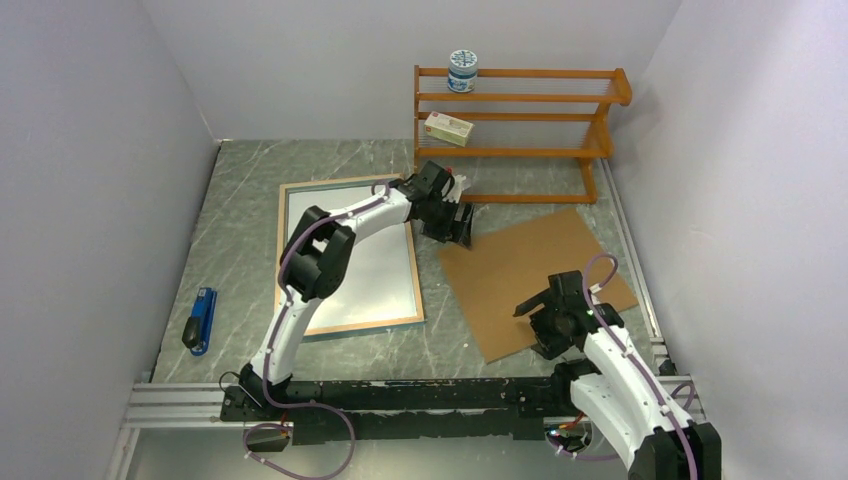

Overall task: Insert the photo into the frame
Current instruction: Move the photo frame item to the photo frame.

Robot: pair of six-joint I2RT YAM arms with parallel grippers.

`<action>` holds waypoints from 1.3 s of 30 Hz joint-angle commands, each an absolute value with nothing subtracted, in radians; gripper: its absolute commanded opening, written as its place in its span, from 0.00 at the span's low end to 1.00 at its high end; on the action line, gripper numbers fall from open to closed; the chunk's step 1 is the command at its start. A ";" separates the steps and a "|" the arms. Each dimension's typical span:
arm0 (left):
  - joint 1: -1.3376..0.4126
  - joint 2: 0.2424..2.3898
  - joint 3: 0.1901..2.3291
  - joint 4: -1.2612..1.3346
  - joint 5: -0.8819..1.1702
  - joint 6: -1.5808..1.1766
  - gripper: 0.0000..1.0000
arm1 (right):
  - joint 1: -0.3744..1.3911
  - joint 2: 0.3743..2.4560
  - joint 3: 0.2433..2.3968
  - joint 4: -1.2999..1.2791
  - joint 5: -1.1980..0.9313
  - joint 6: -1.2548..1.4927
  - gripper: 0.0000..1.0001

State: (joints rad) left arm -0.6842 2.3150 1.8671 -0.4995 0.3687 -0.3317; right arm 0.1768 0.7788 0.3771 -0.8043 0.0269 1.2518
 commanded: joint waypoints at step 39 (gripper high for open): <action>-0.693 1.992 1.653 -0.713 0.331 -0.393 0.77 | 0.187 0.771 0.287 -0.537 -0.202 1.254 0.71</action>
State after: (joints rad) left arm -0.6624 2.0689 1.6810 -0.6548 0.2588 -0.3538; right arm 0.1768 0.7540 0.3141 -0.6472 -0.1650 1.2232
